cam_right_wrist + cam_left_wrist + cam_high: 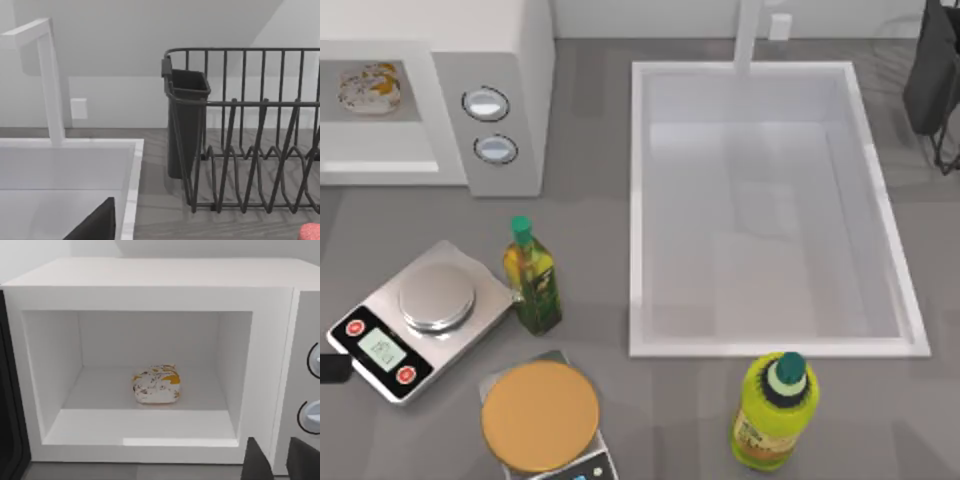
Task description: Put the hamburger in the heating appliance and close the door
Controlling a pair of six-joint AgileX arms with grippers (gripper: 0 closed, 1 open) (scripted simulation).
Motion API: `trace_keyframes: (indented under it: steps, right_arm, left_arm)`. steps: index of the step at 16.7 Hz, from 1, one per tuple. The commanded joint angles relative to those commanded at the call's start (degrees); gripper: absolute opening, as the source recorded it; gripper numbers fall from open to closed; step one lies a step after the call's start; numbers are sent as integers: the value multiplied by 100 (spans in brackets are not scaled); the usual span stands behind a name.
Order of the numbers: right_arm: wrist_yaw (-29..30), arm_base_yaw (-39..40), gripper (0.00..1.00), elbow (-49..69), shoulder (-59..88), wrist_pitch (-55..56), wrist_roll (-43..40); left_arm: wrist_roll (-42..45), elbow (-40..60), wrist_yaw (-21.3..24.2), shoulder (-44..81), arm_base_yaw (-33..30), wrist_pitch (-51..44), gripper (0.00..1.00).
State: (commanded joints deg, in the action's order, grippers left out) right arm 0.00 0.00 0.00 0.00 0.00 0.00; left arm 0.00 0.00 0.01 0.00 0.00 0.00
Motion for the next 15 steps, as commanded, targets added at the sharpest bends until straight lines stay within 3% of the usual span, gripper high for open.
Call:
trace_keyframes:
  steps: [10,15]
  right_arm:
    - [0,0,100,0,0,0,0]
    - [0,0,100,0,0,0,0]
  left_arm:
    - [1,-1,-14,11,-14,14,0]
    - [11,-81,-585,279,-575,362,0]
